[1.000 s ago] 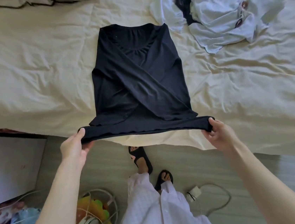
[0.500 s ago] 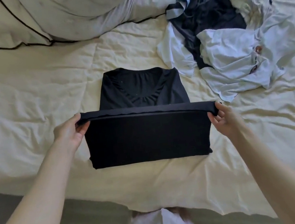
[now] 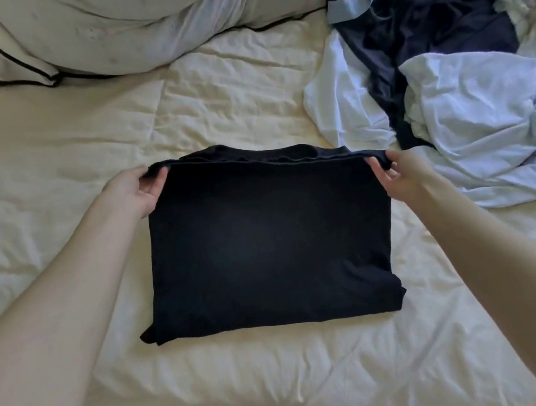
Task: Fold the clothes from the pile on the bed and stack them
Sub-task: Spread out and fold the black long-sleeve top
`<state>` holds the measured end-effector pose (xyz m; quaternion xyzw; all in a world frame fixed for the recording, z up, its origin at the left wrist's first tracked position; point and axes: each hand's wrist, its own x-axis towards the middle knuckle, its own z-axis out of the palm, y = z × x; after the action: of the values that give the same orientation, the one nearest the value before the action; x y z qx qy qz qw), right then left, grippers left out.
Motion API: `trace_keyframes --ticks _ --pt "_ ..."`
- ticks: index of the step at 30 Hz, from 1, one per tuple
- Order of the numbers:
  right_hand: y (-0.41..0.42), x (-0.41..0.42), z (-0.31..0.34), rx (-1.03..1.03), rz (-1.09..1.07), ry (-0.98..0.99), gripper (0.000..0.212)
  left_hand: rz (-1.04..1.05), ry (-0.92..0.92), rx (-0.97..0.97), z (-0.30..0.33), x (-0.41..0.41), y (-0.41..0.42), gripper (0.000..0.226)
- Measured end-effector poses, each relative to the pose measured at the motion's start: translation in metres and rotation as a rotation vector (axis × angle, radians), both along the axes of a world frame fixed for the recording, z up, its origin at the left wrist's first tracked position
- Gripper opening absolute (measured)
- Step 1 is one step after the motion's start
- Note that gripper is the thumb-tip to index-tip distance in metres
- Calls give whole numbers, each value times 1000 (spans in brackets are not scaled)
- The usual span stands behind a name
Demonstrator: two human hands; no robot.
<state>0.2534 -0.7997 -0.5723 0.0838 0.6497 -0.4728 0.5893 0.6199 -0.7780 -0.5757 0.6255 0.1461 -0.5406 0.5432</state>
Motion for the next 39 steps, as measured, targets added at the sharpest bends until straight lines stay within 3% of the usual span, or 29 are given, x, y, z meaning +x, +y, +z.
trace_keyframes --ticks 3,5,8,11,14,18,21,24,26,30,33,36,39 --pt "-11 5 -10 -67 -166 -180 29 23 -4 -51 -9 -6 -14 30" --pt "-7 7 -20 -79 -142 -161 31 -61 -86 -91 -15 -6 -8 40" --pt "24 14 -36 -80 187 371 24 -351 -503 2 -23 -9 25 37" --pt "89 28 -41 -238 650 846 25 -621 -850 107 -30 -14 85 32" --pt "160 37 -51 -403 1079 1122 33 -695 -886 234 -37 -17 149 38" --pt "222 57 -54 -598 1454 1329 36 -664 -829 358 -38 -27 204 42" --pt "242 62 -58 -632 1656 1378 44 -546 -596 471 -37 -30 218 41" --pt "246 62 -63 -524 1821 1418 58 -320 -289 488 -33 -31 217 30" --pt "244 62 -67 -460 1899 1422 60 -196 -196 494 -31 -32 213 24" --pt "247 73 -67 -412 1933 1400 62 -110 -294 442 -25 -40 212 17" --pt "255 79 -69 -355 2030 1330 61 -149 -404 352 -12 -51 215 4" --pt "256 82 -71 -263 2097 1237 58 -218 -533 289 5 -65 213 9" --pt "244 86 -58 -259 1854 941 47 -353 -712 219 28 -91 196 13"
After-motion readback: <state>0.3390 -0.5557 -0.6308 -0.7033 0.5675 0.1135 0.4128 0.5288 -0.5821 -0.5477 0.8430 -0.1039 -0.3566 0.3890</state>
